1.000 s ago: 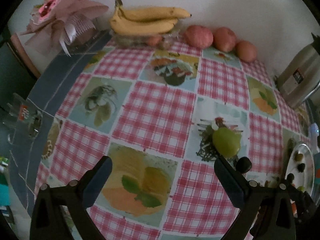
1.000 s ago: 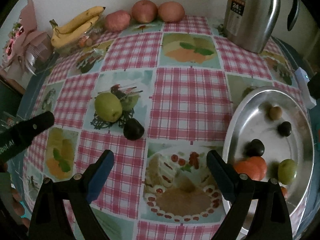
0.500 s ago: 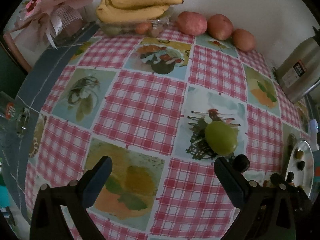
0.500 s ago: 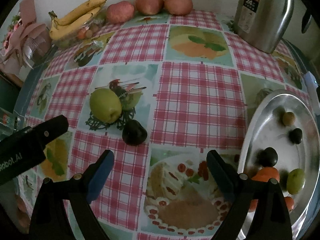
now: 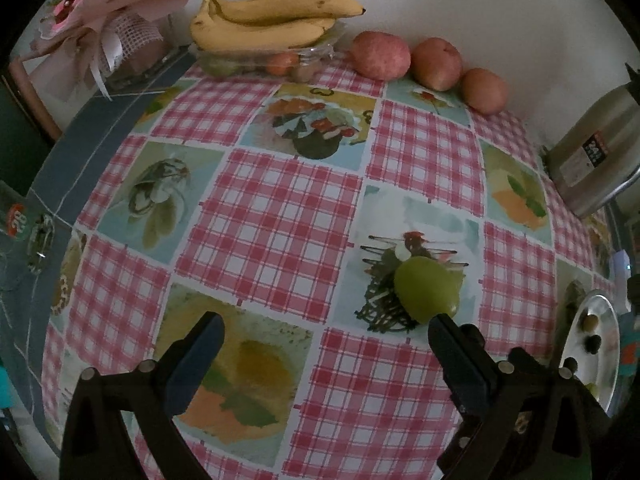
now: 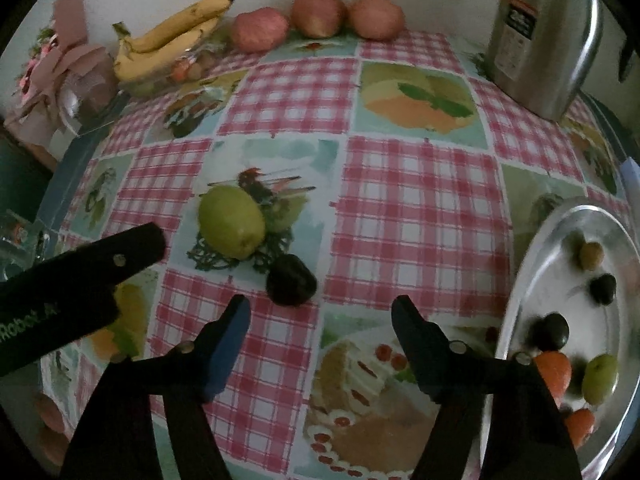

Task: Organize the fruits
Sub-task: 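Reach the right tool to the last dark plum and close on it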

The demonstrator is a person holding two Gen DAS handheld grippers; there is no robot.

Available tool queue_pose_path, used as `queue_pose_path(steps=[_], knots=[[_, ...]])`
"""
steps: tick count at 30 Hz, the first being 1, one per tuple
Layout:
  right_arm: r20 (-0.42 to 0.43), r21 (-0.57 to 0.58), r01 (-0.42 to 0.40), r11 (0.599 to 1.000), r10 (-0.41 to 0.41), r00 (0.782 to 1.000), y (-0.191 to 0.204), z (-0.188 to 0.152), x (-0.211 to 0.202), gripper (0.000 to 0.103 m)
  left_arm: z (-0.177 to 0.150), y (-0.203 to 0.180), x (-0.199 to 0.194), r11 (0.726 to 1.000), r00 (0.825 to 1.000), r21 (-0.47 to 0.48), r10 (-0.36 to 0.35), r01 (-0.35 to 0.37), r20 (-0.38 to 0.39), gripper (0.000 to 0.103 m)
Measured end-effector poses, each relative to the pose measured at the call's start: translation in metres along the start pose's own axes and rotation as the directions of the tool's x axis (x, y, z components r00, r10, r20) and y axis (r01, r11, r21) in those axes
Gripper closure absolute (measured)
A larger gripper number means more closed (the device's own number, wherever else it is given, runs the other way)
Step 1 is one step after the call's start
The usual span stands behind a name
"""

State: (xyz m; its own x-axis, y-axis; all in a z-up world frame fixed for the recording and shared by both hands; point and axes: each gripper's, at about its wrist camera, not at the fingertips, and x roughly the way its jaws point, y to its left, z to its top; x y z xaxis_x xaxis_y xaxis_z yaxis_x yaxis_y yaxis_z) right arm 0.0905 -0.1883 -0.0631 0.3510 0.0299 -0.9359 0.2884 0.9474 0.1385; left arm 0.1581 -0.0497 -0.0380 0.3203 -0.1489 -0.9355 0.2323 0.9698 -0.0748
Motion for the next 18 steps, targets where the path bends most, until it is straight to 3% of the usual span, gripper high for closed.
queue_pose_path(steps=[9, 18], knots=[[0.021, -0.058, -0.012, 0.998, 0.013, 1.000, 0.017, 0.003, 0.007, 0.059, 0.000, 0.002, 0.004, 1.000, 1.000, -0.025, -0.012, 0.012, -0.007, 0.000], [0.025, -0.047, -0.003, 0.999, 0.004, 1.000, 0.016, 0.004, 0.011, 0.071, 0.000, 0.004, 0.004, 0.999, 1.000, -0.048, -0.019, 0.019, -0.006, 0.000]])
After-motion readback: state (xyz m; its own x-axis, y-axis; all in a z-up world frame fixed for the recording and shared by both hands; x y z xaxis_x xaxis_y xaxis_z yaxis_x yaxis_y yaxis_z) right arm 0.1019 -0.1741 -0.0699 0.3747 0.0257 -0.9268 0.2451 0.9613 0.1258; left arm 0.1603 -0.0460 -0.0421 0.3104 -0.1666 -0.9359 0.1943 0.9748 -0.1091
